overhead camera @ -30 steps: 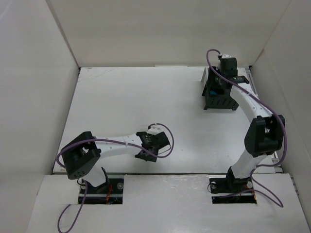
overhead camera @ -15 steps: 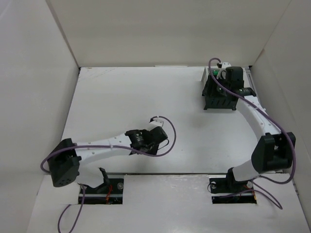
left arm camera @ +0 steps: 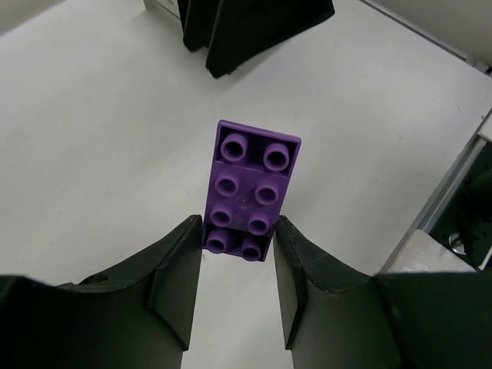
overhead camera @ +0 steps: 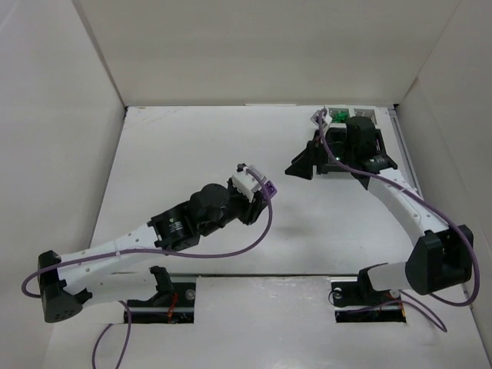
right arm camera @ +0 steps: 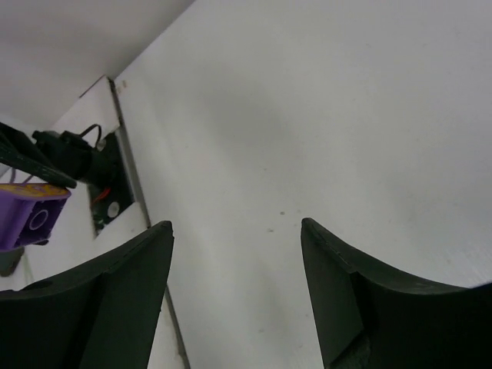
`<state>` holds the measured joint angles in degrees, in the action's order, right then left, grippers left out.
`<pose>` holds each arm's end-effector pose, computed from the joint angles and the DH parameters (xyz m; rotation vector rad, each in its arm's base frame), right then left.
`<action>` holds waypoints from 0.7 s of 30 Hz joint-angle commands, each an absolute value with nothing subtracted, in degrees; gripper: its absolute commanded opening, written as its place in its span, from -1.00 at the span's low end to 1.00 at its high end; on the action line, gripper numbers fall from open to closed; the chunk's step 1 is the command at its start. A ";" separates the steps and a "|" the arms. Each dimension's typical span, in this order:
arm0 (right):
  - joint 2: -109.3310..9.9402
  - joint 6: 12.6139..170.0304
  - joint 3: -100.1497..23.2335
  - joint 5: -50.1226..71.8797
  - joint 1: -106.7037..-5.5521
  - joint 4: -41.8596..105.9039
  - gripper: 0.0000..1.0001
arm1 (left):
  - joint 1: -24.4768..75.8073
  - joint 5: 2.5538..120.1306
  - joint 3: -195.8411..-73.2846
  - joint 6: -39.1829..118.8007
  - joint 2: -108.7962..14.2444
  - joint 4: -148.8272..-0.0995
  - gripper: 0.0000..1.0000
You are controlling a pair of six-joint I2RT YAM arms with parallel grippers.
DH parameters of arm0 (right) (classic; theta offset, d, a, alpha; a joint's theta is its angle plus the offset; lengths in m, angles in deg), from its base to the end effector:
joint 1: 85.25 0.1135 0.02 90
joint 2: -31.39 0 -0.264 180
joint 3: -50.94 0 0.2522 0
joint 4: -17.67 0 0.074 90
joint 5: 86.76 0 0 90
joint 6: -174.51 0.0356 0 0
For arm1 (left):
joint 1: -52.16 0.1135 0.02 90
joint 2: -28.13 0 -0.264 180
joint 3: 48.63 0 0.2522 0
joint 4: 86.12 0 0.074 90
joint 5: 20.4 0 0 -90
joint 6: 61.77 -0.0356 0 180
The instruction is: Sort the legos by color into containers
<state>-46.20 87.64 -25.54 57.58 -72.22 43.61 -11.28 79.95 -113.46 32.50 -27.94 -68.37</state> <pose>0.2856 0.0958 0.3234 -0.7647 1.8558 1.1379 0.1084 -0.2025 0.3539 0.7563 1.6100 -0.7106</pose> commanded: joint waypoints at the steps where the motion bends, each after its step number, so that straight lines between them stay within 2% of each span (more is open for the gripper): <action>1: -43.95 93.02 -25.66 60.12 -69.80 39.78 0.45 | -11.64 78.03 -113.72 24.46 -28.90 -72.54 -0.52; 7: -40.34 97.78 -27.95 47.74 -65.39 44.08 0.57 | -11.64 82.60 -117.06 23.92 -35.24 -68.76 -0.57; 16: -42.43 95.49 -32.87 40.51 -58.80 53.92 0.60 | -11.64 83.14 -117.59 23.40 -36.03 -69.89 -0.57; 21: -44.29 95.49 -33.92 41.12 -56.17 55.06 0.60 | -11.64 84.54 -118.11 23.40 -36.03 -69.90 -0.57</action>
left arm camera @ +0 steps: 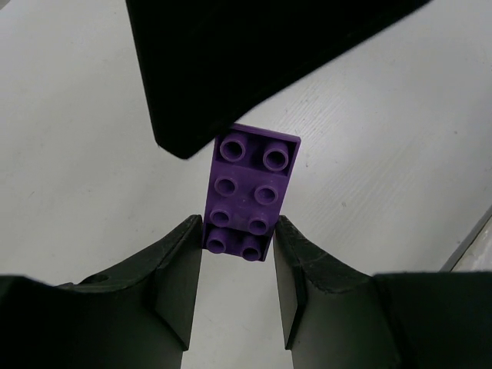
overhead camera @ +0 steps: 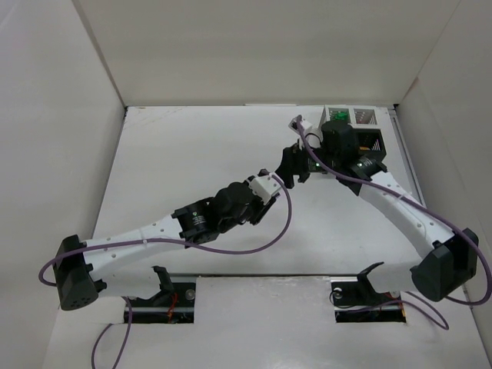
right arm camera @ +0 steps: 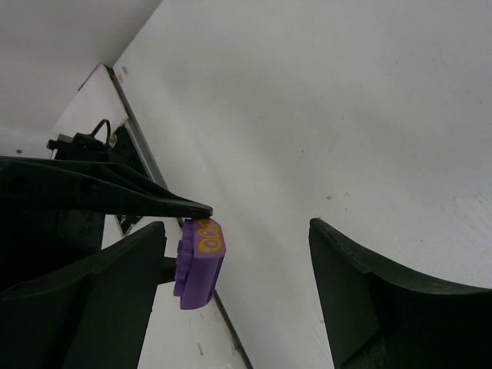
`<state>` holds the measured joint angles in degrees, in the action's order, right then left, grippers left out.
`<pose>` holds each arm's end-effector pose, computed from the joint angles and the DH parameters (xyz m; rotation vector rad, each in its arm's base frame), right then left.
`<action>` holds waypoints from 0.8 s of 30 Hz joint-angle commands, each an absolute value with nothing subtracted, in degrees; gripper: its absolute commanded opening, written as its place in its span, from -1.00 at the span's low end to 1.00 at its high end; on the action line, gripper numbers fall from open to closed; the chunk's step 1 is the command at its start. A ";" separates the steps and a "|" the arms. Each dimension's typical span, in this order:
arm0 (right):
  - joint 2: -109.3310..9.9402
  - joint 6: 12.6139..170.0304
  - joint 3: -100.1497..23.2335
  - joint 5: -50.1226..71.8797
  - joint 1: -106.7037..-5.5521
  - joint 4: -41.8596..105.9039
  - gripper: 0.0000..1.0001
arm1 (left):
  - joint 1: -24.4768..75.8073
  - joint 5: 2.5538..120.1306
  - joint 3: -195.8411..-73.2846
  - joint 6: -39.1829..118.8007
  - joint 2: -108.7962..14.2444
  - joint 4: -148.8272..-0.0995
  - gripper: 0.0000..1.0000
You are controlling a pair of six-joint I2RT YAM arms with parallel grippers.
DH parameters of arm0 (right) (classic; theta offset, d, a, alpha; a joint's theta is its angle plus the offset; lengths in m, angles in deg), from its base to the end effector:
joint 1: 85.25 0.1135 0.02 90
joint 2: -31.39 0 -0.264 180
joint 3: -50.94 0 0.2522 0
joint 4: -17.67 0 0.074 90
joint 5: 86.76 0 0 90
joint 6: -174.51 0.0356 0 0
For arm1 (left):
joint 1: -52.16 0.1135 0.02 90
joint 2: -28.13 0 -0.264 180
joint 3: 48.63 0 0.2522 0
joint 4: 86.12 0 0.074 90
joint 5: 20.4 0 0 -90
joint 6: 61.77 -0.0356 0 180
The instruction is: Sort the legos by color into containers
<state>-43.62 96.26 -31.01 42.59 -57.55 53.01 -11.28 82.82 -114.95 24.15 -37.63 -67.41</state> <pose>0.2475 0.1554 0.3507 -0.7307 2.0068 1.1233 0.1267 -0.2352 0.3228 0.9242 1.6700 -0.4909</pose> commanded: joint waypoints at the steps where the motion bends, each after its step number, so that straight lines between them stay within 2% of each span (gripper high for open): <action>1: -44.81 95.49 -33.93 40.16 -54.94 55.07 0.60 | -11.64 85.15 -118.12 23.40 -36.03 -69.90 -0.57; 5: -44.82 94.26 -34.72 38.13 -53.27 58.58 0.60 | -11.64 86.30 -118.12 23.92 -36.56 -69.37 -0.57; 9: -44.82 94.26 -34.19 38.13 -52.74 59.20 0.46 | -11.64 86.83 -118.64 23.92 -37.08 -69.37 -0.57; 10: -44.82 94.26 -34.19 38.13 -52.74 59.20 0.33 | -11.64 87.35 -118.64 23.92 -37.08 -69.37 -0.57; 12: -44.82 94.79 -34.19 38.13 -52.21 59.20 0.21 | -11.64 87.36 -118.64 23.92 -37.61 -69.37 -0.57; 13: -44.82 94.79 -34.19 37.61 -52.21 59.20 0.04 | -11.64 87.88 -118.64 23.92 -38.13 -69.37 -0.57; 16: -44.82 94.79 -33.66 37.60 -51.68 59.20 -0.19 | -11.64 88.41 -119.17 24.44 -38.14 -69.37 -0.57; 17: -44.82 94.79 -33.66 37.60 -51.68 58.68 -0.34 | -11.64 88.41 -119.17 24.45 -38.14 -69.37 -0.57; 19: -44.82 95.40 -33.66 37.60 -51.68 57.54 -0.48 | -11.64 88.41 -119.17 24.45 -38.66 -69.99 -0.57; 21: -44.82 95.41 -33.66 39.27 -51.68 56.13 -0.56 | -11.64 88.93 -119.17 24.45 -38.67 -71.12 -0.37; 23: -45.34 95.41 -34.19 39.27 -52.90 55.51 -0.59 | -11.64 89.55 -119.17 24.45 -38.67 -71.13 0.21; 24: -45.87 95.93 -34.19 37.97 -53.43 55.51 -0.66 | -11.64 89.55 -119.17 24.45 -38.67 -71.13 0.40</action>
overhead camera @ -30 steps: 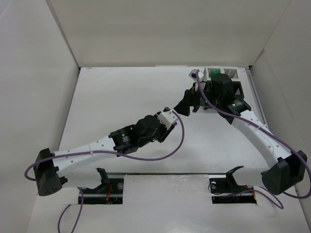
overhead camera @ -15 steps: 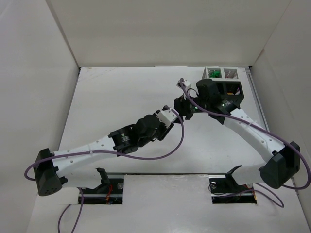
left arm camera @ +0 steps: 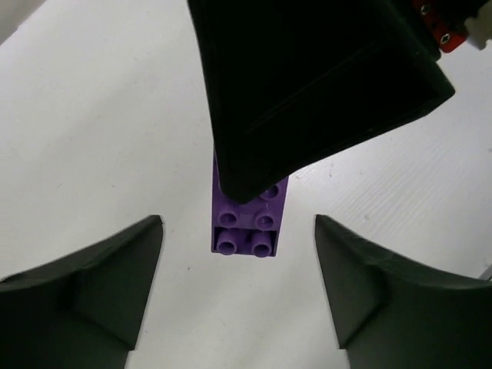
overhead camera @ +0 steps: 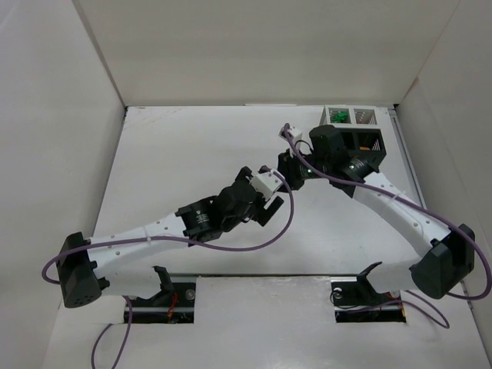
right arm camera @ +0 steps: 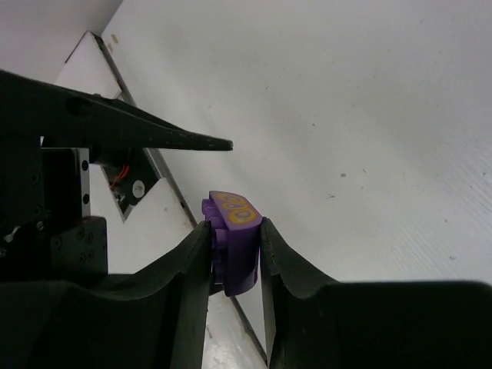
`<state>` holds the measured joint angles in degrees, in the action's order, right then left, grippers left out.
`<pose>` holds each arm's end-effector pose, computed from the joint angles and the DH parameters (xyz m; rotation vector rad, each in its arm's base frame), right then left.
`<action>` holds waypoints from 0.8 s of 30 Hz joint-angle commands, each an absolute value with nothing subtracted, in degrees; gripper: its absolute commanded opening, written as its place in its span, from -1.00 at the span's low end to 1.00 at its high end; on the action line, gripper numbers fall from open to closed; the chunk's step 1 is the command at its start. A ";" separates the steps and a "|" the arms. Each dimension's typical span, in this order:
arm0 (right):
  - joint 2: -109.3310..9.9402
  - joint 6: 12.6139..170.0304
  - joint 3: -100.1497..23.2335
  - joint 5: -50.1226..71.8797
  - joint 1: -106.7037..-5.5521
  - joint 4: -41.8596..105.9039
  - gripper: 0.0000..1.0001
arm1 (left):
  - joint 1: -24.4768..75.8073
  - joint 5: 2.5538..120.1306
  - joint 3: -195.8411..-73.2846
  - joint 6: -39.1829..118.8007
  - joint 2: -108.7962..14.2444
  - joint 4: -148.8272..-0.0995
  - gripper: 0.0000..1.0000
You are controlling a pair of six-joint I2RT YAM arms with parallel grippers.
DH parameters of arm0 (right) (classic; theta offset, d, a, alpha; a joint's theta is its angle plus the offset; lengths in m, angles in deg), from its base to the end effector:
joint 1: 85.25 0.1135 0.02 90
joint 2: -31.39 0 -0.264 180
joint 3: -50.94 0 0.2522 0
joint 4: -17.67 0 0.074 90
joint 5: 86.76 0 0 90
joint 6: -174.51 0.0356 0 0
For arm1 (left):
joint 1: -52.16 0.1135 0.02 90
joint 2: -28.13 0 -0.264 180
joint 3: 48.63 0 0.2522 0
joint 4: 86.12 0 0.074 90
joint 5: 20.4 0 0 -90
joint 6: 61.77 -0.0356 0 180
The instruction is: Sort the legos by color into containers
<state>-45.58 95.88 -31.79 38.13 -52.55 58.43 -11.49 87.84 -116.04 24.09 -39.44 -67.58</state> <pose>0.2380 0.1770 0.3368 -0.7735 2.1304 1.0884 0.1314 -0.2402 0.3223 0.8726 1.6887 -0.4090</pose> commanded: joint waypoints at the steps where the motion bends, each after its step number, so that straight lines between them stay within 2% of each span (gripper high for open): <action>1: -45.87 95.93 -34.71 37.35 -55.00 55.51 -0.69 | -11.64 89.55 -119.17 24.45 -39.19 -71.13 0.62; 2: -45.87 95.93 -34.72 37.34 -56.06 55.51 -0.69 | -11.64 89.55 -119.17 25.15 -39.19 -71.65 0.99; 5: -46.49 95.93 -35.25 37.33 -61.41 55.51 -0.76 | -10.16 87.80 -119.17 25.94 -39.19 -71.66 1.00; 10: -47.01 96.46 -37.44 33.14 -69.77 55.50 -0.78 | -0.87 79.73 -119.79 32.43 -39.19 -71.66 1.00; 12: -47.01 96.46 -38.31 27.08 -73.63 56.73 -0.78 | 4.15 74.19 -119.79 34.98 -39.72 -71.66 1.00; 16: -47.54 96.46 -41.92 12.32 -79.01 59.81 -0.78 | 20.67 63.74 -122.68 43.77 -43.66 -71.05 1.00; 17: -48.15 96.46 -42.71 8.81 -79.88 60.95 -0.78 | 27.57 61.02 -123.47 45.00 -44.81 -70.35 1.00; 18: -48.68 96.46 -43.50 1.90 -80.76 61.65 -0.76 | 30.95 56.03 -125.30 47.63 -45.95 -70.34 1.00; 20: -51.05 96.46 -46.75 -4.47 -82.88 63.06 -0.76 | 38.41 52.13 -126.46 48.97 -48.68 -70.34 1.00; 24: -56.66 96.46 -51.67 -15.12 -85.34 63.86 -0.73 | 40.56 56.05 -126.47 48.27 -48.69 -71.39 1.00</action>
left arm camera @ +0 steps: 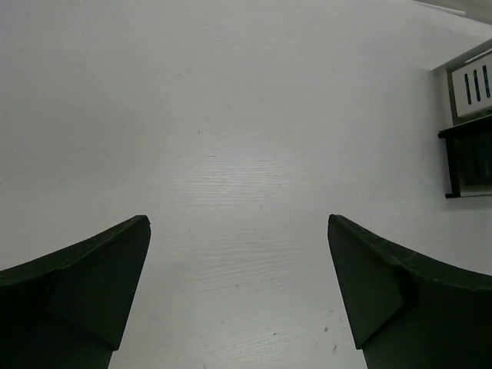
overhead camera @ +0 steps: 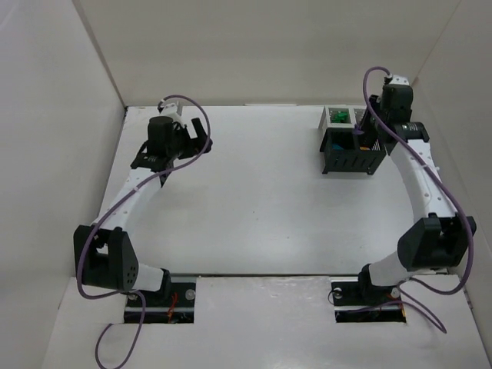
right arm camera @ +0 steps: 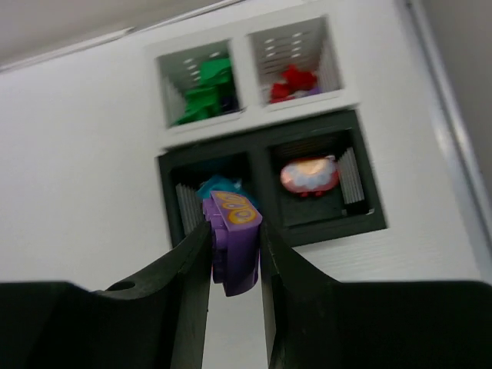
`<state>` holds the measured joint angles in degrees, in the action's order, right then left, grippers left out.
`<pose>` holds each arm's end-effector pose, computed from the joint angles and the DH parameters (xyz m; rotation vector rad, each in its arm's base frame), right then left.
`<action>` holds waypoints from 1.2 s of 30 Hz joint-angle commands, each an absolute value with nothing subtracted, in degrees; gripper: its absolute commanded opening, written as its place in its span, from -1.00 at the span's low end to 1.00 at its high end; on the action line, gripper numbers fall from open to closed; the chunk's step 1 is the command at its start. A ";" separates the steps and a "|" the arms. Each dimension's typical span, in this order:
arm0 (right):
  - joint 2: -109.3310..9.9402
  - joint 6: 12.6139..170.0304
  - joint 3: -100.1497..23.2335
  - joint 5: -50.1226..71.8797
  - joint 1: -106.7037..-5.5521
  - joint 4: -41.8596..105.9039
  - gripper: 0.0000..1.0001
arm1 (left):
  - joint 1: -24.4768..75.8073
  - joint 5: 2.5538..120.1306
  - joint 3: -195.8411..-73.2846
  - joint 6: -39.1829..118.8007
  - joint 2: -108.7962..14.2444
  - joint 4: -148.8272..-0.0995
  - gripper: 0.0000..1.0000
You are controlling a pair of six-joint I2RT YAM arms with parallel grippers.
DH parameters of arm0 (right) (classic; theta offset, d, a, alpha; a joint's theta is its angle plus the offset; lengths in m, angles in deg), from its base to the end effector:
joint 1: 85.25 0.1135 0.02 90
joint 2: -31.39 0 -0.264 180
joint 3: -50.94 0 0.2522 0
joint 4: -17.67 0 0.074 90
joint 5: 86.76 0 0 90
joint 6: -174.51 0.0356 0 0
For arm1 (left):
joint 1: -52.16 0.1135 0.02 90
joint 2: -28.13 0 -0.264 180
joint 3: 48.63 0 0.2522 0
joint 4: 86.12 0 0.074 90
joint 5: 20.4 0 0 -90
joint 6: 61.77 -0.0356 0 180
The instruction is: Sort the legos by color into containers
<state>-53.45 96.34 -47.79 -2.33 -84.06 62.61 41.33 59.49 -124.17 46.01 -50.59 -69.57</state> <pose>0.3348 0.0035 0.3805 0.2533 2.0948 0.0332 0.3159 -0.0668 0.3216 0.0029 1.9421 -0.5032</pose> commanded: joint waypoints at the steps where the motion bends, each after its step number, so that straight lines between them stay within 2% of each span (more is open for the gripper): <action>1: -58.07 96.46 -52.46 -16.61 -85.86 63.86 -0.73 | 40.56 58.16 -127.08 47.75 -48.69 -71.39 1.00; 6: -65.81 95.93 -57.92 -15.58 -89.74 64.38 -0.71 | 40.56 62.83 -129.98 46.42 -49.30 -70.70 1.00; 10: -68.54 95.93 -58.54 -16.19 -90.97 63.77 -0.59 | 41.09 66.08 -131.74 45.11 -50.35 -68.93 1.00; 11: -69.33 95.93 -58.54 -14.71 -90.97 63.25 -0.48 | 41.09 66.70 -132.26 45.10 -50.36 -68.93 1.00; 13: -70.03 95.93 -59.24 -13.99 -91.58 64.21 -0.08 | 41.09 66.70 -132.27 45.10 -50.36 -68.93 1.00; 14: -70.04 96.54 -59.24 -13.99 -91.58 64.21 0.41 | 41.09 67.40 -132.27 45.10 -50.36 -68.32 1.00; 15: -70.04 96.55 -59.24 -13.99 -91.58 64.21 0.50 | 41.09 67.41 -132.27 44.50 -50.36 -68.32 1.00; 16: -69.43 96.55 -58.54 -13.99 -91.58 64.21 0.99 | 41.09 67.41 -132.27 44.49 -50.36 -68.32 1.00; 22: -60.92 95.93 -55.12 -11.71 -91.58 61.67 0.99 | 41.09 68.02 -132.27 45.54 -49.13 -67.79 1.00; 31: -41.68 94.70 -42.64 -5.90 -91.58 52.97 0.99 | 41.09 72.33 -128.31 50.55 -40.52 -67.79 1.00; 36: -37.53 94.70 -39.46 -3.88 -91.58 50.50 0.99 | 41.09 72.86 -126.38 52.48 -37.27 -66.48 1.00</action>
